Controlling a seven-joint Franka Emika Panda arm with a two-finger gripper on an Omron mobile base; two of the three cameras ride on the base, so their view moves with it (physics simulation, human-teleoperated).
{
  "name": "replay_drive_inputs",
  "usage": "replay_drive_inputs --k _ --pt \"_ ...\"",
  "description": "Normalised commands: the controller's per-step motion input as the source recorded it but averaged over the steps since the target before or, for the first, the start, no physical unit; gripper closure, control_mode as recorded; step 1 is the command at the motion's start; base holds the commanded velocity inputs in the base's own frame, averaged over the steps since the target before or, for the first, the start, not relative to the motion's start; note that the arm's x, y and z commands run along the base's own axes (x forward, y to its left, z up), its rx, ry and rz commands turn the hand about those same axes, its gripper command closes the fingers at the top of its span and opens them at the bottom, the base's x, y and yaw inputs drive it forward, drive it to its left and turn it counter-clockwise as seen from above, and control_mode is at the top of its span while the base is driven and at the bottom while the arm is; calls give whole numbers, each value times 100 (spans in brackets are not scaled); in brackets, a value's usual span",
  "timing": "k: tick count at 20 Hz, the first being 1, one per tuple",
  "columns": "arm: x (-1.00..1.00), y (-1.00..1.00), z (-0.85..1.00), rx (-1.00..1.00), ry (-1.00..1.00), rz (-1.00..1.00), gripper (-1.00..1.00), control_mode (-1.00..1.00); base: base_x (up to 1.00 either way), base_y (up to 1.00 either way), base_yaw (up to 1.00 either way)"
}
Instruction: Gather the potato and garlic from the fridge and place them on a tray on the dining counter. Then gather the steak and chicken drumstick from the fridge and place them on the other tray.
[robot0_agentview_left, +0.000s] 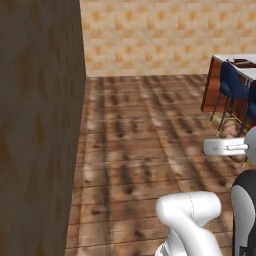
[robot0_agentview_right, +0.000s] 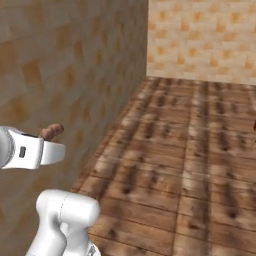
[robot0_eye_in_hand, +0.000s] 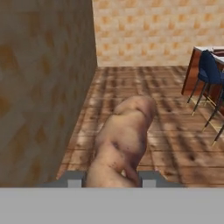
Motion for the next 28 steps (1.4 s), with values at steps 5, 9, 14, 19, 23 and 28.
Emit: replay_drive_inputs --k 5,9,14,19,23,28 --pt "0 0 0 0 0 0 100 100 100 0 -19" --pt "0 0 0 0 0 0 100 100 100 0 -20" --pt "0 0 0 0 0 0 100 100 100 0 -20" --pt "0 0 0 0 0 0 100 100 100 0 -20" --pt "0 0 0 0 0 0 100 100 100 0 -23" --pt "0 0 0 0 0 0 100 100 100 0 -24"
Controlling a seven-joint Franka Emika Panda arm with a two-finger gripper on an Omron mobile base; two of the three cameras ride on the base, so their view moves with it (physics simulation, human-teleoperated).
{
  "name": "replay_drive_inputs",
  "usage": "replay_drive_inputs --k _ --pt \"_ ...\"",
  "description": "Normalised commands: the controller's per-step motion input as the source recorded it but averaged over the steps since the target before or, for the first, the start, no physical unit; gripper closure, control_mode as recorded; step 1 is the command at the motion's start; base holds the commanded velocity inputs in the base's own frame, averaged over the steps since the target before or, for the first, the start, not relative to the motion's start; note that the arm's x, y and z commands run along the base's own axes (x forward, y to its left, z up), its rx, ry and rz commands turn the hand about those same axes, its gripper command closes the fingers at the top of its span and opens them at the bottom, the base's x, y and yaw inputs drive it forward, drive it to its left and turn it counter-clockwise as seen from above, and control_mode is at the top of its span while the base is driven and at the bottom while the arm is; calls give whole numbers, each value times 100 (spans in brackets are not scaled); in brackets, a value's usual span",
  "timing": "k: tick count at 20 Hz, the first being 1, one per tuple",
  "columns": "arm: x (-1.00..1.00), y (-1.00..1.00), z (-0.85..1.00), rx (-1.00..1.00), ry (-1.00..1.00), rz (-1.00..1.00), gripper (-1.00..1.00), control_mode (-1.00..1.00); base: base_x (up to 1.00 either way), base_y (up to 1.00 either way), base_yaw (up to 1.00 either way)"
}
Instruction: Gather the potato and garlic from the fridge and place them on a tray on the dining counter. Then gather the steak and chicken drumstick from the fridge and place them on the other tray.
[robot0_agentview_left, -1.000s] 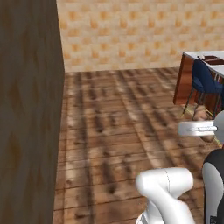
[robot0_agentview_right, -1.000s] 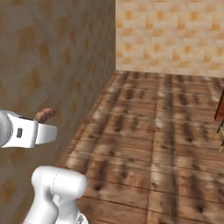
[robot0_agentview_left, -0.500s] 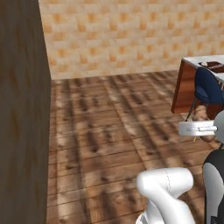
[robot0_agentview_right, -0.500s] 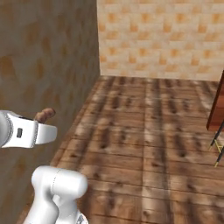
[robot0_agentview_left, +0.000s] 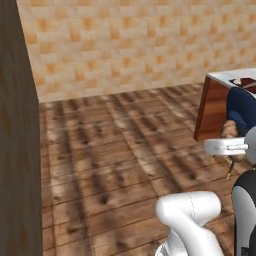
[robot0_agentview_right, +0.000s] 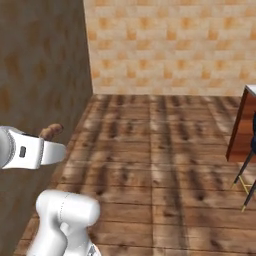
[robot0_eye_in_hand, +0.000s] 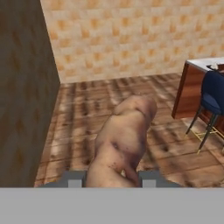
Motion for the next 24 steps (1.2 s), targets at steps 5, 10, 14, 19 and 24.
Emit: replay_drive_inputs --k 5,10,14,19,24 --pt "0 0 0 0 0 0 100 100 100 0 -24" --pt "0 0 0 0 0 0 100 100 100 0 -27" --pt "0 0 0 0 0 0 100 100 100 0 -28" --pt "0 0 0 0 0 0 100 100 99 0 -35" --pt "0 0 0 0 0 0 100 100 79 0 -49"
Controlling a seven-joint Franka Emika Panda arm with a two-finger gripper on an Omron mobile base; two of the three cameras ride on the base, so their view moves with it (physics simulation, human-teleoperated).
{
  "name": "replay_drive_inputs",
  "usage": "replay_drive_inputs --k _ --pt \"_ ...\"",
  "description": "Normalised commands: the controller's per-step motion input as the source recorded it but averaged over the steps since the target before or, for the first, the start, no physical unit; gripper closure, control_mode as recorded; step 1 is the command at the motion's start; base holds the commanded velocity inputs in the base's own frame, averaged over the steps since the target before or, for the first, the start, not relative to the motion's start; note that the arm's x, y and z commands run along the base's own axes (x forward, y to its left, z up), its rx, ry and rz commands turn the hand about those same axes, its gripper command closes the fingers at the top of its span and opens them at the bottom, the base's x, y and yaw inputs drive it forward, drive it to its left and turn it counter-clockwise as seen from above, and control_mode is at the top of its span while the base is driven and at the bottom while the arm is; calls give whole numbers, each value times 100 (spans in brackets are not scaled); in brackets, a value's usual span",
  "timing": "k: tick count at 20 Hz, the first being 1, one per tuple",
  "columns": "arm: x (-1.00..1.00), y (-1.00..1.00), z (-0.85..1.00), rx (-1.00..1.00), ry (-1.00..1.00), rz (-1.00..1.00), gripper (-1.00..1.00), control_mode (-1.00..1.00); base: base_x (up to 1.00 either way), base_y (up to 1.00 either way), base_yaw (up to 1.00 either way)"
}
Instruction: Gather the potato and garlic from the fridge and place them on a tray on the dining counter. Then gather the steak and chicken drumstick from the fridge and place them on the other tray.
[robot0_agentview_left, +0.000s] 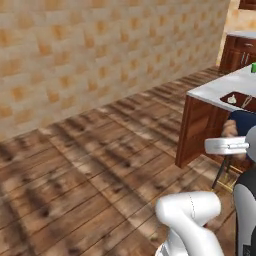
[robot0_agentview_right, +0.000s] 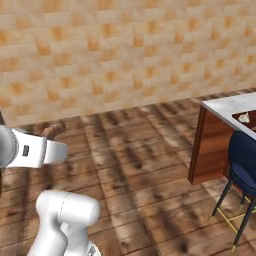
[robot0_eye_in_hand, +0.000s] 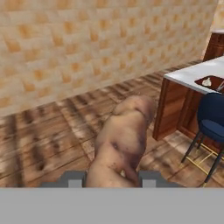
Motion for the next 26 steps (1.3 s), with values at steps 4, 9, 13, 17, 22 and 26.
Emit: replay_drive_inputs --k 4,9,13,17,22,26 --pt "0 0 0 0 0 0 100 100 69 0 -53" --pt "0 0 0 0 0 0 100 100 73 0 -55" --pt "0 0 0 0 0 0 100 100 71 0 -56" --pt "0 0 0 0 0 0 100 100 71 1 -58" --pt "0 0 0 0 0 0 100 100 74 9 -57" --pt "0 0 0 0 0 0 100 100 83 42 -50"
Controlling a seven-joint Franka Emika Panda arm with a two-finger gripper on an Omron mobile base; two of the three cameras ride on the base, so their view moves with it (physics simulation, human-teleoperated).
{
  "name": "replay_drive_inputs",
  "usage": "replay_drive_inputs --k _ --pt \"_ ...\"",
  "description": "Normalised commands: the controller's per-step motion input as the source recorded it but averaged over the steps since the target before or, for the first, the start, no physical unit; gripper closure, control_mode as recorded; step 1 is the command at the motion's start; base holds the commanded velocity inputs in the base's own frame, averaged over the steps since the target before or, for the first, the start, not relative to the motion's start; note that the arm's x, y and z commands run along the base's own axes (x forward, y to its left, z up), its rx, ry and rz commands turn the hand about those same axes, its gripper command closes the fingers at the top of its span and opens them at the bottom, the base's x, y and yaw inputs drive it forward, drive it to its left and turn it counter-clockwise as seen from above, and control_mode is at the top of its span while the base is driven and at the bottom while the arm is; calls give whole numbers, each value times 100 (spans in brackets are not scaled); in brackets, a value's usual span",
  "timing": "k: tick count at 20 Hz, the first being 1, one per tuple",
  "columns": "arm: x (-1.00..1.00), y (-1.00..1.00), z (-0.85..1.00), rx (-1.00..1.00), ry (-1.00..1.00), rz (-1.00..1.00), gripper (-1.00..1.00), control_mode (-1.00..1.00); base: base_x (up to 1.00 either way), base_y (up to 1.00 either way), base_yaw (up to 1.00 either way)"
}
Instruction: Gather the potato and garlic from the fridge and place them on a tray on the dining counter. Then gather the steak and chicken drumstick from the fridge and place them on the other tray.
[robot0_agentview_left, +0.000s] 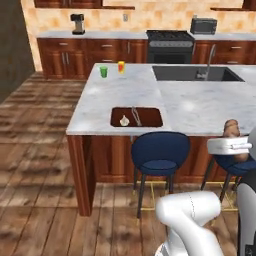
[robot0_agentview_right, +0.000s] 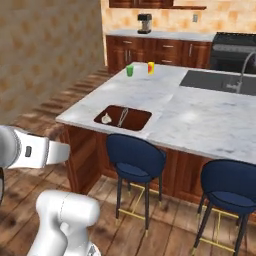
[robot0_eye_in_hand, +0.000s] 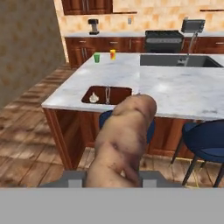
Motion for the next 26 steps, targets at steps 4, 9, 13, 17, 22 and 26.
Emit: replay_drive_inputs --k 4,9,13,17,22,26 --pt "0 0 0 0 0 0 100 100 71 83 -42" --pt "0 0 0 0 0 0 100 100 74 50 -31" --pt "0 0 0 0 0 0 100 100 100 6 -17" --pt "0 0 0 0 0 0 100 100 70 0 -4" --pt "0 0 0 0 0 0 100 100 52 0 0" --pt "0 0 0 0 0 0 100 100 76 0 0"
